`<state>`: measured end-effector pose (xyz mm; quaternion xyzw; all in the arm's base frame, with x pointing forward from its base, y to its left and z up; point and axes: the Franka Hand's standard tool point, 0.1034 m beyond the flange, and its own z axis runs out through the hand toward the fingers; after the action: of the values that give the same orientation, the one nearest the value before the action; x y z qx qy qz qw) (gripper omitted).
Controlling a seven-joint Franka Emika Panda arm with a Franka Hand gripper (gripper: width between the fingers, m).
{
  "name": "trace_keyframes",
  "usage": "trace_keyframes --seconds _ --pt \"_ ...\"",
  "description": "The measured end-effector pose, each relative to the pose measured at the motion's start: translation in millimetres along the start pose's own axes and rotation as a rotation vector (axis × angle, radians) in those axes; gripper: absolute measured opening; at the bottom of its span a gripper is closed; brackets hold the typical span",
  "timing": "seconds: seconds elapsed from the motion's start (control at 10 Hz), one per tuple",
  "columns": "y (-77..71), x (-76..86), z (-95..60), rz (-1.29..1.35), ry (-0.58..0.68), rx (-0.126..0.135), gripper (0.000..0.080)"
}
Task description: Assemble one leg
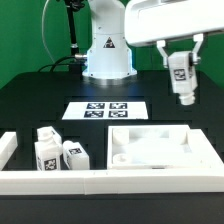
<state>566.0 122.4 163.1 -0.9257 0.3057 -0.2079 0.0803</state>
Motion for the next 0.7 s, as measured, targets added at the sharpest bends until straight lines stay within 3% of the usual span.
trace_keyframes --seconds 0.2,0.3,0.5,0.7 --pt "-11.7 -20.7 14.8 -0.083 0.041 0.038 0.0285" --pt "-13.1 -21.6 27.1 -0.169 0.075 0.029 0.0285" --pt "-7.5 -5.2 41.8 -0.286 0.167 0.021 0.0285" --pt "4.2 19.4 32.8 -0.376 0.194 0.004 0.0285"
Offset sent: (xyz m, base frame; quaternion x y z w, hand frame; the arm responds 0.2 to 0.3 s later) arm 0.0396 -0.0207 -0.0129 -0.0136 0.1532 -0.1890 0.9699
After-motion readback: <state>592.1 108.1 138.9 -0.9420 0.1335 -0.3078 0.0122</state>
